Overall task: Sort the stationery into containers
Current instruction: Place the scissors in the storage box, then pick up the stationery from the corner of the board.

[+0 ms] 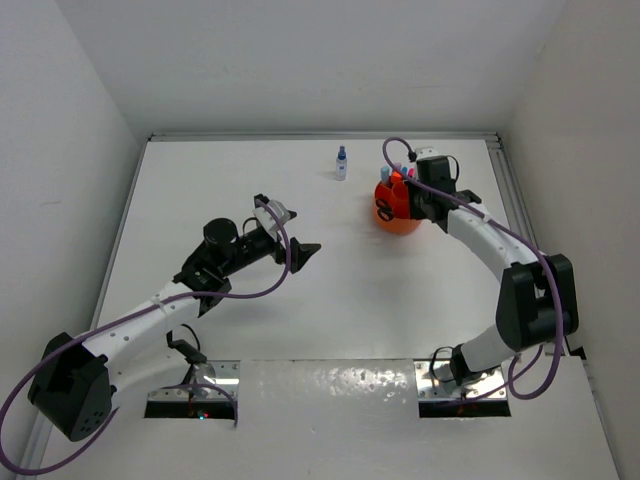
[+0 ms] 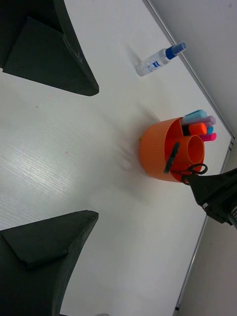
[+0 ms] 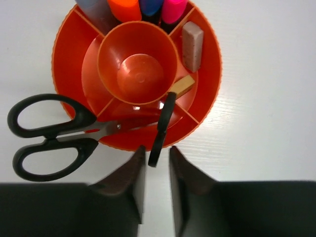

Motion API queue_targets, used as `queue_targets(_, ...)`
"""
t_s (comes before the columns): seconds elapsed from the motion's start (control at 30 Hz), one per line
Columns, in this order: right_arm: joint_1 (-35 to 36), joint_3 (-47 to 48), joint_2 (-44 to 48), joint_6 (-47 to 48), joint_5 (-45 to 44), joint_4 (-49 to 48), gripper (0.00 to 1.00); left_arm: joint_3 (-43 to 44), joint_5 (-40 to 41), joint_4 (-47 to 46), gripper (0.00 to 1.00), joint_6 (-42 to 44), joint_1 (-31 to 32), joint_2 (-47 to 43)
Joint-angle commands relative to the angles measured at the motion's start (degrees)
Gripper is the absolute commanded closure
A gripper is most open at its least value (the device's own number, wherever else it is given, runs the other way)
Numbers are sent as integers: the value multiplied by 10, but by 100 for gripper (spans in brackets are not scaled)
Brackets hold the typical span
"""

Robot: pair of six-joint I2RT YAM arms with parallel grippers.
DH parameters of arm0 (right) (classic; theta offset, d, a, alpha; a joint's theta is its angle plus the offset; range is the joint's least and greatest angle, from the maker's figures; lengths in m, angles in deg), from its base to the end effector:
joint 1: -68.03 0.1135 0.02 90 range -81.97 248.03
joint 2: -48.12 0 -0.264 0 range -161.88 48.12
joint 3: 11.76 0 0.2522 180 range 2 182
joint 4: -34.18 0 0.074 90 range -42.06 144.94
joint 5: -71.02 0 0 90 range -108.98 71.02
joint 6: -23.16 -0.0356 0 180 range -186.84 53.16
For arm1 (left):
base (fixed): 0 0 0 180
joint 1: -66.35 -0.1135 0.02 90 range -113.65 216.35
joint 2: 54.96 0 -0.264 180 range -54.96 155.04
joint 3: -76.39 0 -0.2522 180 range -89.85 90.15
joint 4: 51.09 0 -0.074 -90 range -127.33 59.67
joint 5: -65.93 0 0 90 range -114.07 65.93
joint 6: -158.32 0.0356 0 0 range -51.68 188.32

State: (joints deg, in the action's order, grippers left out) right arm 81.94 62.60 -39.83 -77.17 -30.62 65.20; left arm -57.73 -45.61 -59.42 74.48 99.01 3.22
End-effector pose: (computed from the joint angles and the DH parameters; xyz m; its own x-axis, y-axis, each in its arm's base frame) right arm 0.3252 0.0731 0.2416 -0.6879 0.0106 -0.7258 0.0278 0.9995 -0.0117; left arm 0.1900 -0.1373 0.2767 0.0290 0.1000 -0.9946 0.8119 0.5780 0.0818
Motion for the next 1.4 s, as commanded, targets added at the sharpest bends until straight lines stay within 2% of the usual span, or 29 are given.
queue_targets(0.0,-1,9,-7,-4,36,-1,73,-2,3,-30,0,-3,-6,-6)
queue_targets(0.03,-1,11,-7,-1,40,1,68,-2,4,-31,0,-3,-6,-6)
queue_targets(0.07,-1,13,-4,0,42,1,60,-2,3,-32,0,-3,-6,-5)
queue_targets(0.37,-2,32,45,7,77,8,42,-4,13,-36,0,-19,-7,-1)
queue_targets(0.5,-1,39,87,0,86,8,26,8,58,-21,0,-55,-9,19)
queue_targets(0.57,-1,41,116,-10,89,6,24,29,61,0,0,-92,-11,44)
queue_targets(0.63,-1,41,144,-14,94,4,36,64,56,17,3,-105,-13,78)
queue_targets(0.67,-1,38,154,-16,96,1,48,79,45,32,11,-105,-15,95)
queue_targets(0.7,-1,36,163,-21,98,1,78,97,36,41,48,-106,-18,129)
queue_targets(0.73,-1,31,181,-23,97,-4,89,139,33,50,68,-106,-19,148)
queue_targets(0.8,-1,25,196,-30,95,-6,98,188,21,90,90,-102,-24,215)
queue_targets(0.83,-1,22,204,-30,94,-8,89,244,18,106,90,-94,-26,239)
queue_targets(0.87,-2,15,219,-33,91,-11,75,272,17,140,86,-87,-29,264)
queue_targets(0.9,-3,12,226,-32,91,-12,63,328,25,157,67,-75,-33,314)
queue_targets(0.93,-4,7,238,-33,93,-13,50,358,50,189,57,-70,-35,340)
queue_targets(0.97,-6,4,244,-35,93,-14,47,387,62,206,50,-68,-37,368)
queue_targets(1.0,-6,1,248,-36,96,-15,45,444,72,219,45,-64,-45,425)
queue_targets(1.13,-6,-11,262,-36,113,-21,43,563,73,257,41,-69,-67,546)
queue_targets(1.2,-7,-14,262,-36,113,-21,42,617,77,259,32,-73,-76,611)
queue_targets(1.27,-8,-14,258,-35,113,-19,42,652,78,256,23,-71,-79,649)
queue_targets(1.37,-9,-13,249,-30,114,-10,42,697,80,241,16,-64,-76,703)
